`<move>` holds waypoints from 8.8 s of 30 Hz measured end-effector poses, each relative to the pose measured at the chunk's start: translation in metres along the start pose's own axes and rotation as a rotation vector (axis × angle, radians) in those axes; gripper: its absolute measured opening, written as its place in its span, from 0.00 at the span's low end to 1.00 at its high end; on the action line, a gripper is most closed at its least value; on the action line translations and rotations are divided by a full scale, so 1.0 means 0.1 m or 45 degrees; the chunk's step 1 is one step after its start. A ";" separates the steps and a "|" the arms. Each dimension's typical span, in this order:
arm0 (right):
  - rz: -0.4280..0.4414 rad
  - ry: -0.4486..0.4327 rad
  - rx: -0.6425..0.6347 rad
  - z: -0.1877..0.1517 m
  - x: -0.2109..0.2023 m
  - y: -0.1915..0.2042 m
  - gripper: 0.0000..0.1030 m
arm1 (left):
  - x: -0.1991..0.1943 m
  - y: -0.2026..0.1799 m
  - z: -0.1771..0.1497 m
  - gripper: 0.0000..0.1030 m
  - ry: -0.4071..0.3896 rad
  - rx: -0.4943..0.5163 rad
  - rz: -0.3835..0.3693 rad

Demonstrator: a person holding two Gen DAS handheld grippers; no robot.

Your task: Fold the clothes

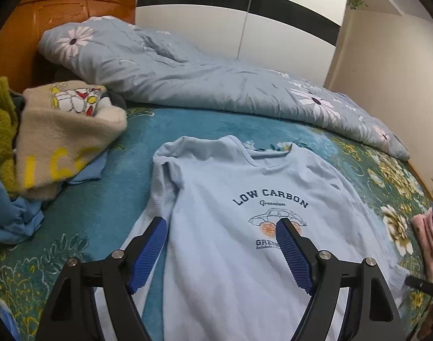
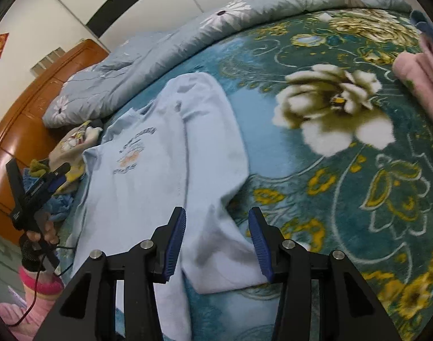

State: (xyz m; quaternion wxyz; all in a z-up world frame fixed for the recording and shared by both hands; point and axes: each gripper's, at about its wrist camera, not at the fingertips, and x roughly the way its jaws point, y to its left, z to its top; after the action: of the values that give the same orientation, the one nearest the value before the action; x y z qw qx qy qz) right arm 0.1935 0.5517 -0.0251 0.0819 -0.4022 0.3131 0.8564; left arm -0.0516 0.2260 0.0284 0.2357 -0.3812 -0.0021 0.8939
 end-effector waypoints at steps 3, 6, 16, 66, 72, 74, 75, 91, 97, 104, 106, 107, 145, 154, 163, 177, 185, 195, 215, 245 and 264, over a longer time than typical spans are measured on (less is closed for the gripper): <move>-0.031 0.011 0.017 -0.05 0.02 -0.03 0.46 | 0.02 0.05 -0.02 0.80 0.023 -0.033 0.007; -0.027 0.028 0.055 -0.05 0.09 -0.07 0.21 | 0.07 0.05 -0.03 0.80 0.049 -0.062 -0.009; -0.248 -0.173 0.108 0.39 -0.43 -0.40 0.05 | 0.07 0.18 -0.02 0.80 0.064 -0.079 0.001; -0.387 -0.224 -0.216 0.37 -0.08 0.58 0.63 | -0.61 1.54 -0.66 0.04 0.150 0.001 0.452; -0.391 -0.201 -0.152 0.36 -0.04 0.46 0.63 | -0.86 1.86 0.00 0.04 -0.027 0.092 0.827; -0.387 -0.192 -0.141 0.35 -0.02 0.43 0.63 | -0.89 1.93 0.23 0.04 -0.046 0.076 0.848; -0.384 -0.185 -0.139 0.34 -0.01 0.42 0.63 | -0.90 1.95 0.33 0.04 -0.043 0.055 0.837; -0.348 -0.172 -0.062 0.31 -0.02 0.11 0.63 | 0.00 -0.06 1.90 0.04 0.248 -0.111 -0.511; -0.343 -0.161 -0.003 0.29 -0.04 -0.10 0.63 | 1.04 -1.24 1.74 0.04 0.469 0.013 -0.573; -0.359 -0.143 0.027 0.26 -0.04 -0.28 0.63 | 2.09 -2.07 1.14 0.04 0.708 0.122 -0.442; -0.361 -0.137 0.046 0.24 -0.04 -0.34 0.63 | 2.18 -2.11 1.02 0.05 0.724 0.145 -0.403; -0.362 -0.134 0.054 0.23 -0.04 -0.37 0.63 | 2.26 -2.13 0.97 0.06 0.732 0.137 -0.389; -0.277 -0.531 0.847 -0.14 -0.89 -1.31 0.34 | 0.48 0.54 -0.02 0.68 0.210 -0.288 -0.291; -0.482 -0.675 0.722 0.35 -1.07 -0.95 0.03 | 0.56 0.66 0.03 0.68 0.177 -0.278 -0.249; -0.472 -0.697 0.001 1.62 -0.69 0.61 0.03 | 0.63 0.85 0.00 0.68 0.162 -0.332 -0.213; -0.027 -0.346 -0.406 1.71 1.27 2.55 0.03 | 0.34 1.12 -0.09 0.68 0.167 -0.350 -0.164; -0.261 -0.214 -0.420 1.80 1.50 1.95 0.04 | 0.38 1.21 -0.14 0.72 0.175 -0.369 -0.159; -0.495 0.055 -0.450 1.86 2.01 1.35 0.41 | 0.64 0.84 0.03 0.73 0.183 -0.248 -0.202; -0.483 0.049 -0.344 2.11 2.26 1.27 0.05 | 0.71 0.89 0.18 0.74 -0.076 -0.161 -0.215; 0.270 0.164 -0.721 0.80 2.40 3.26 0.05 | 0.83 1.39 0.06 0.74 -0.042 -0.463 -0.256; -0.129 0.079 -0.235 1.04 1.58 1.13 0.42 | 1.23 0.97 0.12 0.81 0.109 -0.238 -0.250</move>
State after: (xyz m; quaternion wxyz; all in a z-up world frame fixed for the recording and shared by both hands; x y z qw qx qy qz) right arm -0.0214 0.5073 -0.0391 0.0781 -0.4495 0.2147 0.8635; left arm -0.1746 0.1942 -0.0645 0.2853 -0.4373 -0.1125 0.8454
